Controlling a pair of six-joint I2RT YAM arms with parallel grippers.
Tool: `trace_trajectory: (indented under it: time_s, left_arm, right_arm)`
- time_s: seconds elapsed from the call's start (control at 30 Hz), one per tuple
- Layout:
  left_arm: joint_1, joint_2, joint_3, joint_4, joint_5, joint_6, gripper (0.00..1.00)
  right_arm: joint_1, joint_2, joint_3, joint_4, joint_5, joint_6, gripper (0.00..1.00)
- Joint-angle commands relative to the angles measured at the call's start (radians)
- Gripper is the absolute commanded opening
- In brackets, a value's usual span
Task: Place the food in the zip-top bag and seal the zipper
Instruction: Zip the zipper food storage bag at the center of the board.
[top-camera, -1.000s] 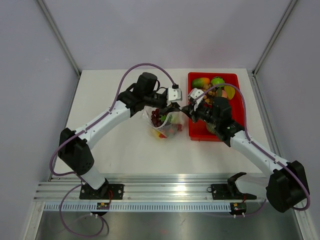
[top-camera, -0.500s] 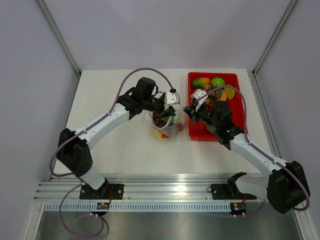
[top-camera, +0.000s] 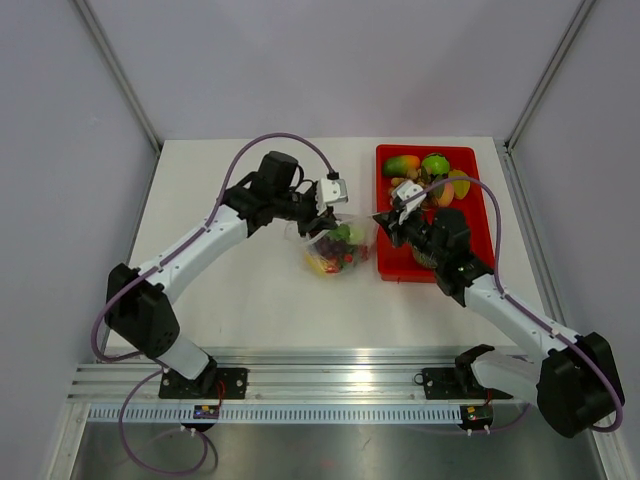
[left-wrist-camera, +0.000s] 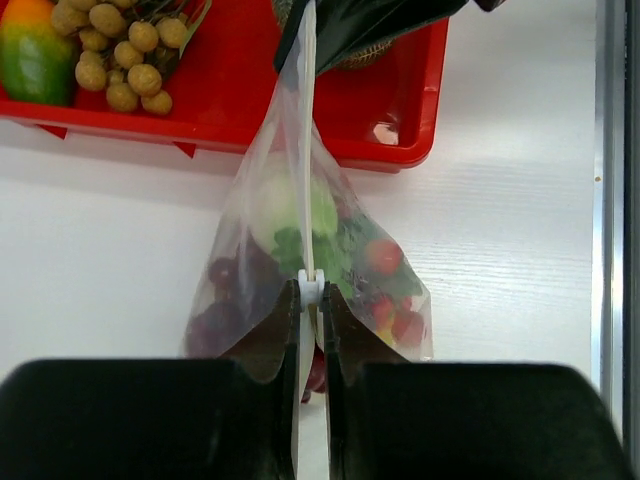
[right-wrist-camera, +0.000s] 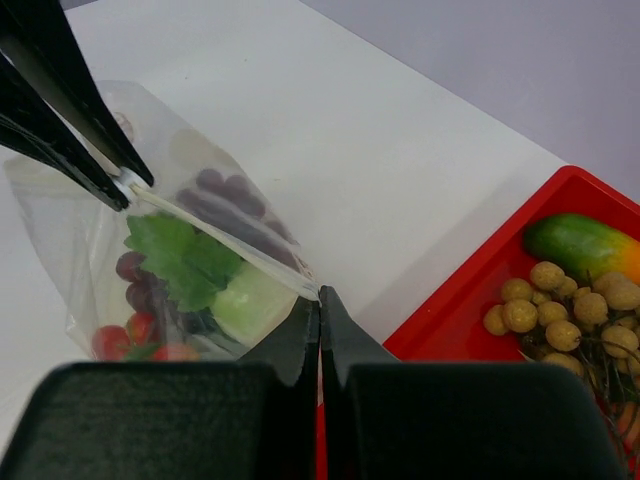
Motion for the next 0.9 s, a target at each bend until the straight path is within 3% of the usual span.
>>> trace_trajectory:
  time_s: [0.0,0.87]
  left_arm:
    - [0.045,-0.087,-0.003,-0.084,-0.047,0.006,0.00]
    - [0.255,-0.321,-0.236,-0.053,-0.124,-0.054,0.00]
  right_arm:
    - [-0.041,-0.039,-0.006,0.099,0.126,0.004,0.00]
    - [-0.056,-0.004,-0.019,0.156,0.156,0.058,0.00]
